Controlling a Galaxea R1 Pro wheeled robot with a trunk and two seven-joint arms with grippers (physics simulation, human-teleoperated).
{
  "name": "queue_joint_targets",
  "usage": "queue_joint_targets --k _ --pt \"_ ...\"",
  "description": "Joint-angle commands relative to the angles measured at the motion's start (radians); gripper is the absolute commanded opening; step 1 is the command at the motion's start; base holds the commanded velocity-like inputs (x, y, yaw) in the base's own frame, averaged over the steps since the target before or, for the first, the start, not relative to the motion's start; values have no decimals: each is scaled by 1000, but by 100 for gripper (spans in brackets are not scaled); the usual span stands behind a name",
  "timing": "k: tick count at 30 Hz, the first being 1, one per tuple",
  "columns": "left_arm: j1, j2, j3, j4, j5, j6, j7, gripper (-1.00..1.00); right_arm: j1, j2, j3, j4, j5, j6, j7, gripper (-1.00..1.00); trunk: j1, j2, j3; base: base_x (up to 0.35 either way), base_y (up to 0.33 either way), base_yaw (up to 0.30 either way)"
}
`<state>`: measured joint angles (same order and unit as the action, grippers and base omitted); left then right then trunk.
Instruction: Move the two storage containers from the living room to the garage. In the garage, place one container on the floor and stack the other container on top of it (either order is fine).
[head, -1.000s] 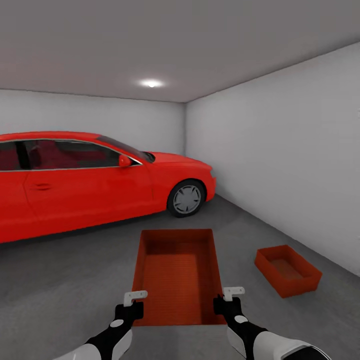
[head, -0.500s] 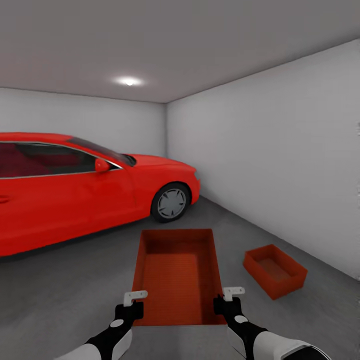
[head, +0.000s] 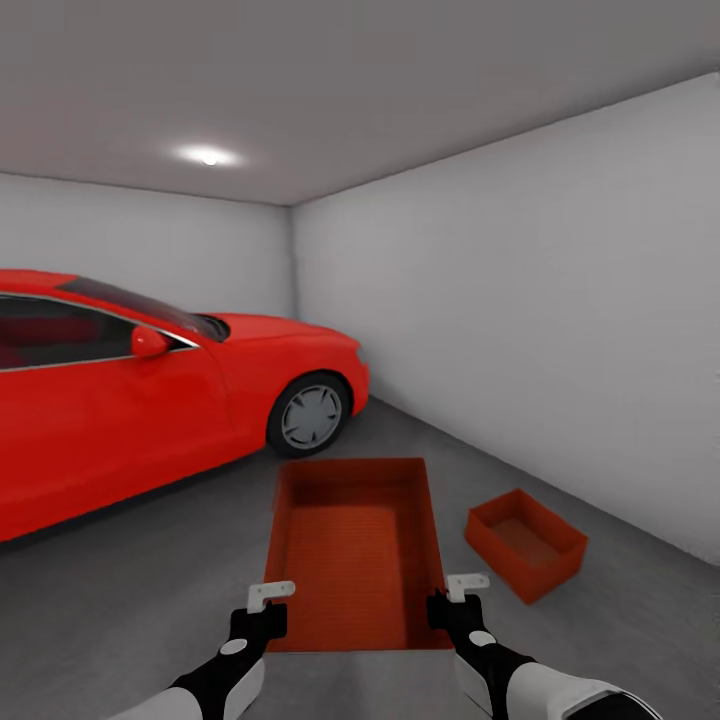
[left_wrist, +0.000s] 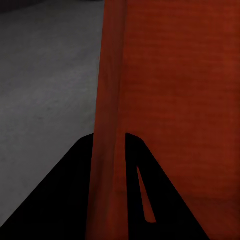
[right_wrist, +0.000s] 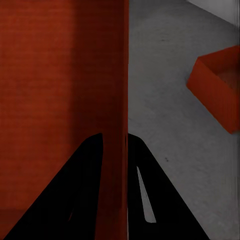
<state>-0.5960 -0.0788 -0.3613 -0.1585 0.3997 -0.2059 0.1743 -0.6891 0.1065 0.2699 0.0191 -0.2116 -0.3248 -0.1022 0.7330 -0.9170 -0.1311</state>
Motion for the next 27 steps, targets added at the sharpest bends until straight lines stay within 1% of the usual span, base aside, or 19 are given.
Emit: queue_joint_targets --k 1,27 --pt "-1 13 53 -3 16 -1 10 -100 -1 1 -72 -1 12 -1 2 -100 1 -1 -1 321 141 -245" --pt "-1 13 53 -3 16 -1 11 -100 -1 1 -72 -1 12 -2 2 -100 1 -1 8 321 141 -245"
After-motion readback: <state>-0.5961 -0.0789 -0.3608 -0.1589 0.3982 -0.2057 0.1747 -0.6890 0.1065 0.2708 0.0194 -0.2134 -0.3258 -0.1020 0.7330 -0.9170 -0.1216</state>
